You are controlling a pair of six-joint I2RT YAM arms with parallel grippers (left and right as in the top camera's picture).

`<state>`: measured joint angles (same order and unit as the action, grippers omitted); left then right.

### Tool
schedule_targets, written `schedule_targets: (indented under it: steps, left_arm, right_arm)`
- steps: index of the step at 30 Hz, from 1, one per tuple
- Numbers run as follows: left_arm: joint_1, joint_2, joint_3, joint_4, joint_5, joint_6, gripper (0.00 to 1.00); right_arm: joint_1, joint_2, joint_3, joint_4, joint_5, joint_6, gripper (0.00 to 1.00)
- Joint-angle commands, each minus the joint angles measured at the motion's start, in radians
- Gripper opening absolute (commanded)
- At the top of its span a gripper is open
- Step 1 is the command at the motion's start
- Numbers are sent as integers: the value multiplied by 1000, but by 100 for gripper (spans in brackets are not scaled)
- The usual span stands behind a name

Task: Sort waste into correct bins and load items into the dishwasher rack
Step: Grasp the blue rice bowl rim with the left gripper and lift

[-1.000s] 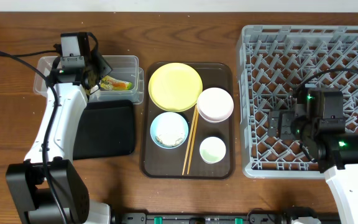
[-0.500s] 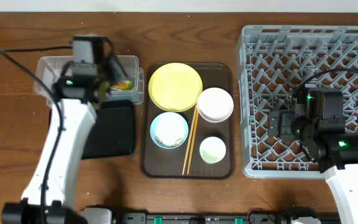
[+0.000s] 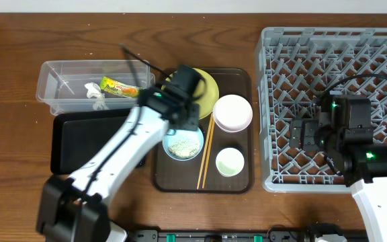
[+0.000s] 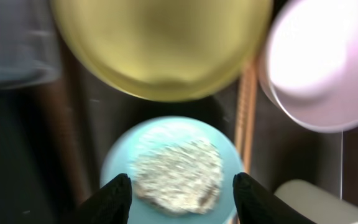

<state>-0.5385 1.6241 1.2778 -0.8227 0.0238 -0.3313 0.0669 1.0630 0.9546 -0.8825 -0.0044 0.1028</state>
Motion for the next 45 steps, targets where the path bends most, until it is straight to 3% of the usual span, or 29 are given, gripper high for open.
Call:
schedule_targets:
  steps: [1, 14, 24, 28, 45]
  left_arm:
    - [-69, 59, -5, -6, -2, 20, 56]
    - [-185, 210, -5, 1, -2, 16, 54]
    - [-188, 257, -6, 1, -2, 12, 45]
    - [-188, 258, -6, 5, -2, 12, 31]
    - [-188, 267, -18, 16, -6, -49, 25]
  right_arm:
    - [15, 0, 19, -5, -4, 2, 99]
    - [15, 0, 19, -15, -4, 1, 99]
    - [15, 0, 19, -19, -4, 1, 99]
    - [15, 0, 19, -20, -4, 1, 99]
    - [15, 0, 19, -24, -4, 1, 99]
